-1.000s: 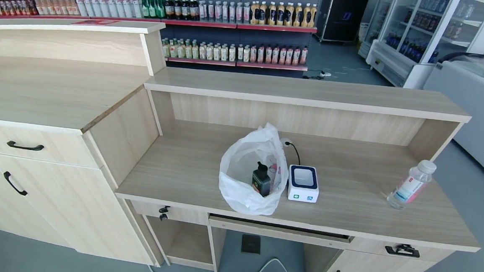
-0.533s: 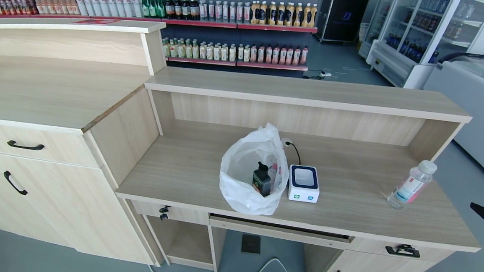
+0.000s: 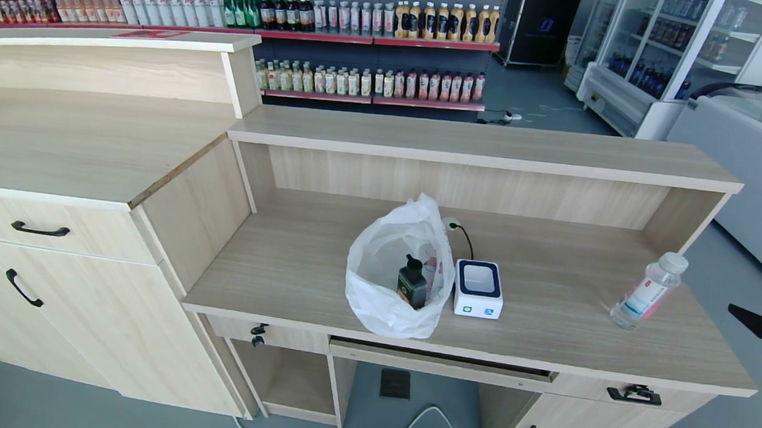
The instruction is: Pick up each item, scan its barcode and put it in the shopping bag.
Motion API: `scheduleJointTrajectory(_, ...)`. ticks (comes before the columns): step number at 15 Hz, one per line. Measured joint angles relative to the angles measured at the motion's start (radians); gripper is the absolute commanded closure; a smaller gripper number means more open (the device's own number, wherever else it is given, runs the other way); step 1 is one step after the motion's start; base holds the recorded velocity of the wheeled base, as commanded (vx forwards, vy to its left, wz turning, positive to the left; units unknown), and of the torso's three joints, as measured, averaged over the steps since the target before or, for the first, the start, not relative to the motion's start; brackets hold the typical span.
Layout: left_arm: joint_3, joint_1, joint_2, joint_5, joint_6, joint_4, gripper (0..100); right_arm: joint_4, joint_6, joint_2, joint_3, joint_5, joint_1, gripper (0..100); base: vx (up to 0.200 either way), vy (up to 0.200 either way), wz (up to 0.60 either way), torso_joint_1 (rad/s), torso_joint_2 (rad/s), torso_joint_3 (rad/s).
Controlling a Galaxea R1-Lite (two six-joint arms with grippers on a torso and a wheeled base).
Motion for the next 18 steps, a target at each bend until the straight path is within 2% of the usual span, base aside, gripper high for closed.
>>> scheduleJointTrajectory(8, 0.0, 0.0, 0.0, 0.0, 0.0, 0.0, 0, -0.096, -0.001, 0.119, -0.05, -0.002, 0.08, 0, 0.0, 0.0, 0.0, 0.0, 0.0, 0.0)
scheduleJointTrajectory(13, 0.0, 0.0, 0.0, 0.0, 0.0, 0.0, 0, -0.093, 0.003, 0.191, -0.156, -0.004, 0.119, 0, 0.0, 0.0, 0.0, 0.0, 0.0, 0.0)
scheduleJointTrajectory(18, 0.0, 0.0, 0.0, 0.0, 0.0, 0.0, 0, -0.094, 0.004, 0.244, -0.194, -0.007, 0.167, 0, 0.0, 0.0, 0.0, 0.0, 0.0, 0.0)
